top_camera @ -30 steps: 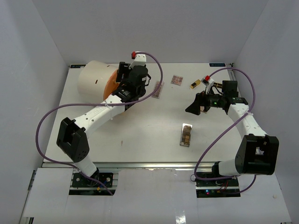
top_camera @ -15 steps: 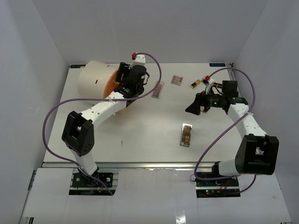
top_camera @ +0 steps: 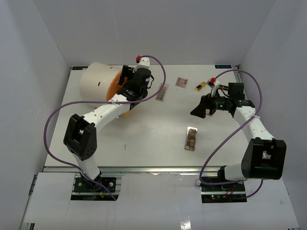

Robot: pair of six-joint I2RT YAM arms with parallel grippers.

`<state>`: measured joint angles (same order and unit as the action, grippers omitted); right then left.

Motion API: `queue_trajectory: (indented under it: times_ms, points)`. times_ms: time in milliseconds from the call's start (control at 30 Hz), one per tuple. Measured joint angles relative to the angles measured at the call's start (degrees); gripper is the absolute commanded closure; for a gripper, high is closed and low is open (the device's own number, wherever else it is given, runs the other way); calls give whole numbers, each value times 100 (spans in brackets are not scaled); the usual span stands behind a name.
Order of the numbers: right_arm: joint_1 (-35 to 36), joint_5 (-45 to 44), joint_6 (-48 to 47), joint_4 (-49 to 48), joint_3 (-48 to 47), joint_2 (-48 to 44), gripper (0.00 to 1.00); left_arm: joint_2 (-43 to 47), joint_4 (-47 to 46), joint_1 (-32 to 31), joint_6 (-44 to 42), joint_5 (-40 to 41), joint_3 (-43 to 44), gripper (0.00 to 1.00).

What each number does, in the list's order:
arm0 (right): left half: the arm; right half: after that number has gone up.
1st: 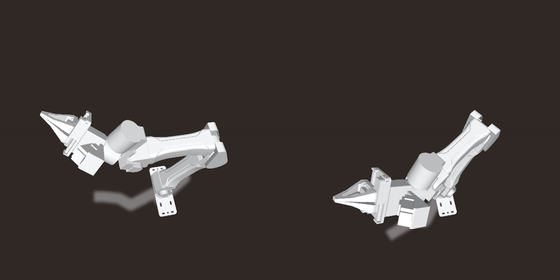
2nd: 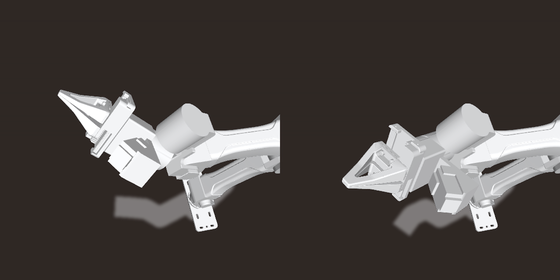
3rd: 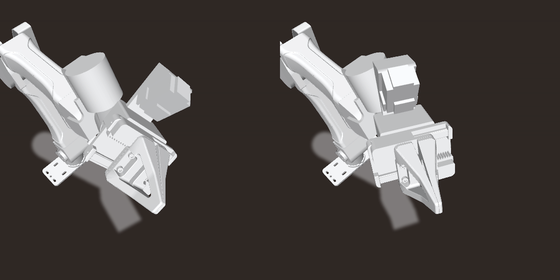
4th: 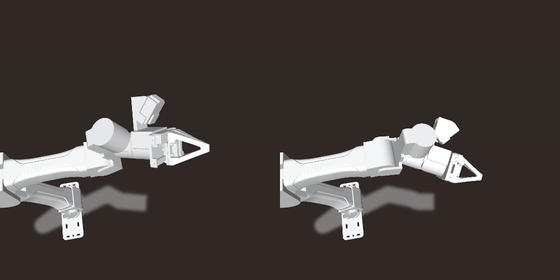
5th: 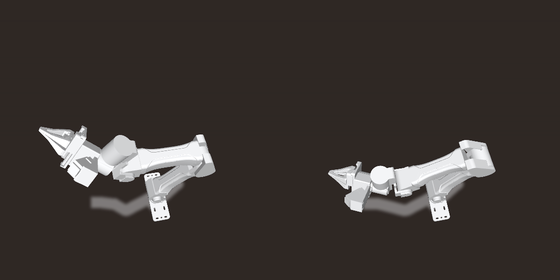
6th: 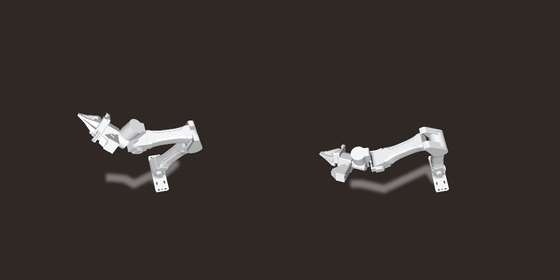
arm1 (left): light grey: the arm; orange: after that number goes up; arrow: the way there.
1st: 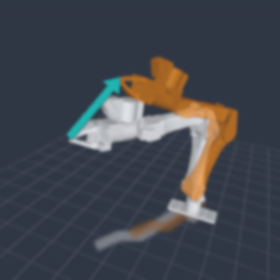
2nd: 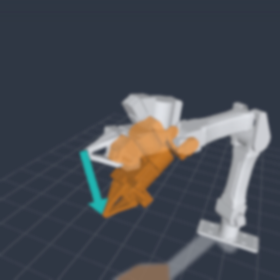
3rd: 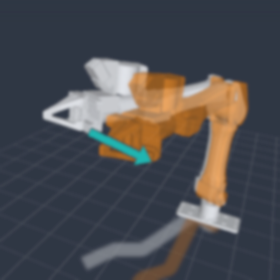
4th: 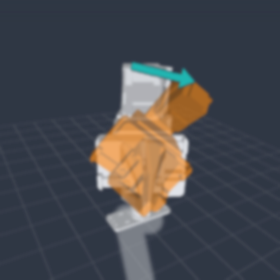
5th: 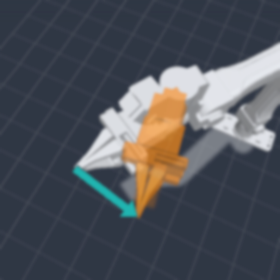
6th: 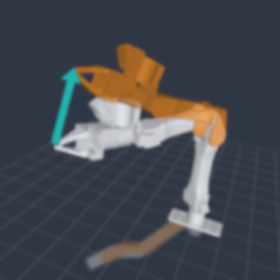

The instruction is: Organize the makeup

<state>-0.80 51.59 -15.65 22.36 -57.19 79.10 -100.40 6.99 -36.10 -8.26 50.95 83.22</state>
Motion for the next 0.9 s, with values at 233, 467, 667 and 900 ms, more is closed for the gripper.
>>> queue_trajectory:
  times_ms: [233, 467, 667, 900]
  points:
    - [0, 2, -80, 18, 2, 1, 2, 4, 236, 0, 123, -138, 15, 2]
    - [344, -325, -801, 444, 1, 6, 3, 554, 1039, 9, 579, -1616, -32, 2]
    - [1416, -1154, -1928, 1103, 0, 12, 3, 2511, 1247, 4, 1010, -3125, -1024, 2]
    - [1805, -1949, -3264, 2070, -47, 20, 9, 4339, 1204, 19, 1613, -4044, -2139, 2]
